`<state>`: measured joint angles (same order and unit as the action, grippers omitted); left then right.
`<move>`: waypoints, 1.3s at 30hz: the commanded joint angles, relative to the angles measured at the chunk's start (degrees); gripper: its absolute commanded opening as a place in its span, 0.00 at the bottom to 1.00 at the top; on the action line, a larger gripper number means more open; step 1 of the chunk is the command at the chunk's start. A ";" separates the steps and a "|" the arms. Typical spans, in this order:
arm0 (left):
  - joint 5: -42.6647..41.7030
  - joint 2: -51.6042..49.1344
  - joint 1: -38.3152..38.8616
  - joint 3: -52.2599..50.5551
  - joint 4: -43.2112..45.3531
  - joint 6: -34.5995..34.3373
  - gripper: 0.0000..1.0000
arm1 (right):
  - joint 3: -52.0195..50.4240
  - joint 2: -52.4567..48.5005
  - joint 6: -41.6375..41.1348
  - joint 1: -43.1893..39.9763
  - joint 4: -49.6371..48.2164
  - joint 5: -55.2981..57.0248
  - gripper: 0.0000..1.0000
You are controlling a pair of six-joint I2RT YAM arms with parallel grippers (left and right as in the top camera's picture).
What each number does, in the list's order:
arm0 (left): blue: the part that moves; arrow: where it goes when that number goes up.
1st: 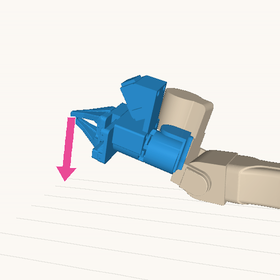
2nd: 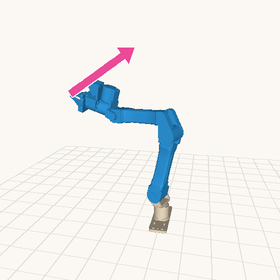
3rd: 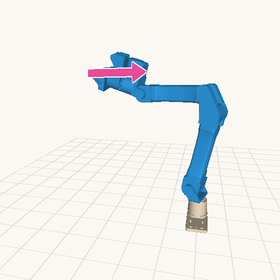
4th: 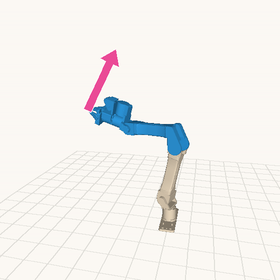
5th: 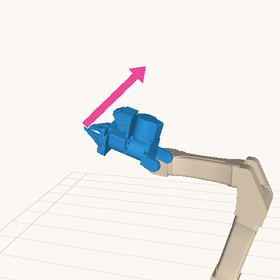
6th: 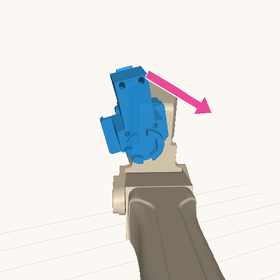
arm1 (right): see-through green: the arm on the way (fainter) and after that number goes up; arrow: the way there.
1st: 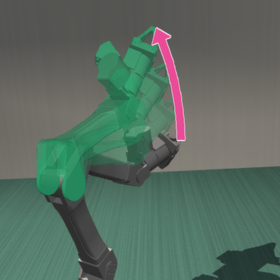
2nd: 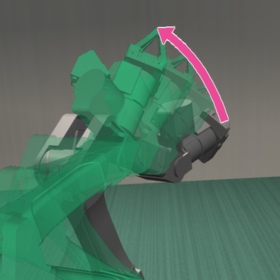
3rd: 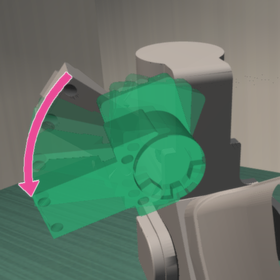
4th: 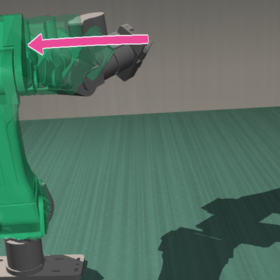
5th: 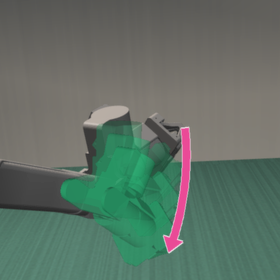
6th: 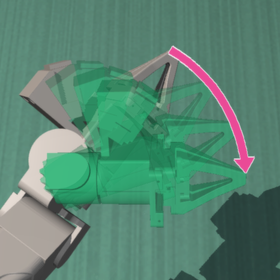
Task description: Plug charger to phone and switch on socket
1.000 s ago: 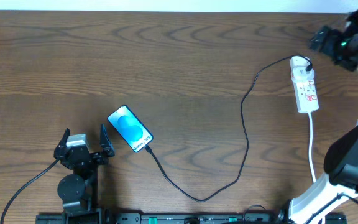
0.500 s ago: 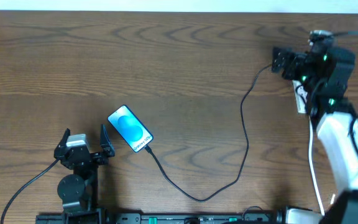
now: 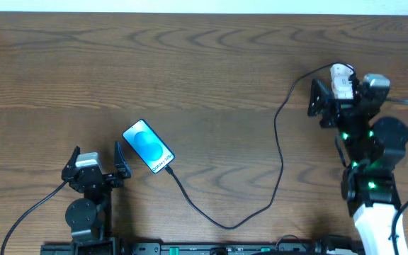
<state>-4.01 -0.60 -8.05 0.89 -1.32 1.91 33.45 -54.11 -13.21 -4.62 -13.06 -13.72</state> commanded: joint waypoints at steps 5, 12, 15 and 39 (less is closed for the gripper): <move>-1.36 0.37 -0.24 -0.66 -2.32 0.20 0.92 | -10.69 7.74 -0.02 0.98 -3.58 2.34 0.99; -1.36 0.37 -0.24 -0.66 -2.32 0.20 0.93 | -21.03 16.96 -0.04 0.98 -5.73 3.28 0.99; -1.36 0.37 -0.24 -0.66 -2.32 0.20 0.93 | -26.23 21.81 -0.04 0.98 -7.96 3.26 0.99; -1.36 0.37 -0.24 -0.66 -2.32 0.20 0.93 | -33.16 45.24 0.00 1.75 9.70 7.67 0.99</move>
<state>-4.19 -0.60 -8.05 0.91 -1.34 1.93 0.38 -11.44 -13.21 -3.29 -5.48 -7.66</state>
